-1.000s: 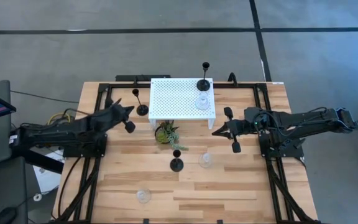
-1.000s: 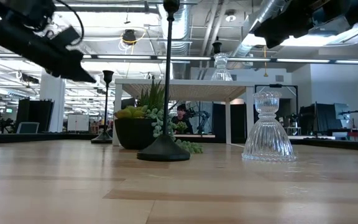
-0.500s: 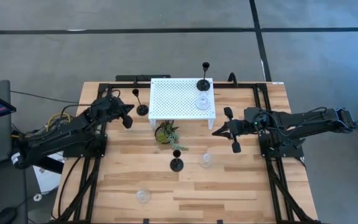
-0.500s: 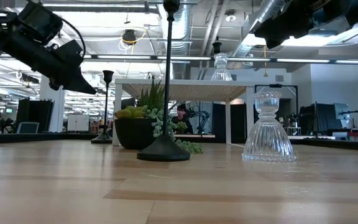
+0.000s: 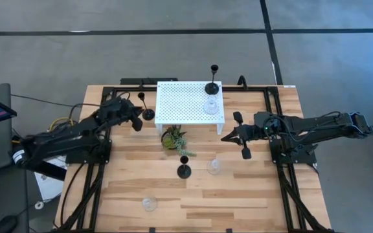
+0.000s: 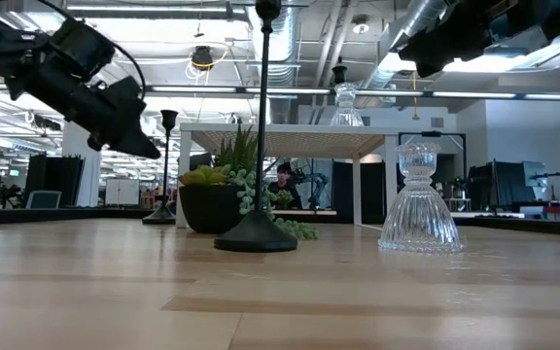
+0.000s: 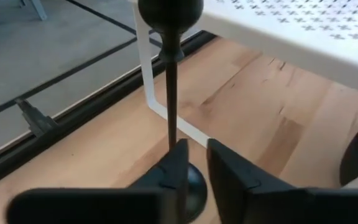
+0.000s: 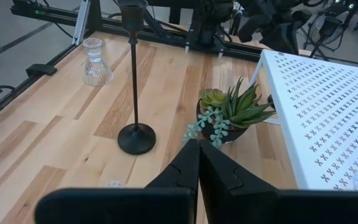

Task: Pick & Place candle stick holders
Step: Put the top black candle holder on the shelf aligned with the black candle holder

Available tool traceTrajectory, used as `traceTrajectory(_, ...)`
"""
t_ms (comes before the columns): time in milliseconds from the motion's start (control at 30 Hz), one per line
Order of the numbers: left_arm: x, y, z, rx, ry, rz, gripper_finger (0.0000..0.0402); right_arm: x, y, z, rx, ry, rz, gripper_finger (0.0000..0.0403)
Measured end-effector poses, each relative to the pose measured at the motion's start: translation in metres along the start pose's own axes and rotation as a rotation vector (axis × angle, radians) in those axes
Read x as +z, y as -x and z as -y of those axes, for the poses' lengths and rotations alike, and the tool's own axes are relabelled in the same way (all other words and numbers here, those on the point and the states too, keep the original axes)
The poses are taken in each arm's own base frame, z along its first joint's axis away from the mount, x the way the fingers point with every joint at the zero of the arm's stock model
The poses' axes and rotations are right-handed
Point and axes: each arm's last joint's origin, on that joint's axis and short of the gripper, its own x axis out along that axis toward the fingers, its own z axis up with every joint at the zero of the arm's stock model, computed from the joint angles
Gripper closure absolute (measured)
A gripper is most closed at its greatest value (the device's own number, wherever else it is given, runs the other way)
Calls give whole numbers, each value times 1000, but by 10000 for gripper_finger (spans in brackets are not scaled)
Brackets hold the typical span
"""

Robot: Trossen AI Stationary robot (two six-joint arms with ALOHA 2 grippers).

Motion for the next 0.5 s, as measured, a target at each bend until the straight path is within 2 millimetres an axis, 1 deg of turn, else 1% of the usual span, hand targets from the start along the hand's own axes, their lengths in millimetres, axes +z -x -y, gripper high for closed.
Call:
traceTrajectory(167, 2, -9, 0, 4, 1, 18, 261, 0, 0, 0, 1, 0, -3, 403)
traceTrajectory(333, -1, -13, 0, 28, 0, -3, 185, -1, 0, 0, 2, -1, -9, 403)
traceTrajectory(433, -3, -17, 0, 44, -1, -27, 149, -1, 0, 0, 2, 0, -8, 403)
traceTrajectory(500, -5, -20, -1, 55, -3, -40, 132, -1, 0, 0, 2, 0, -8, 403)
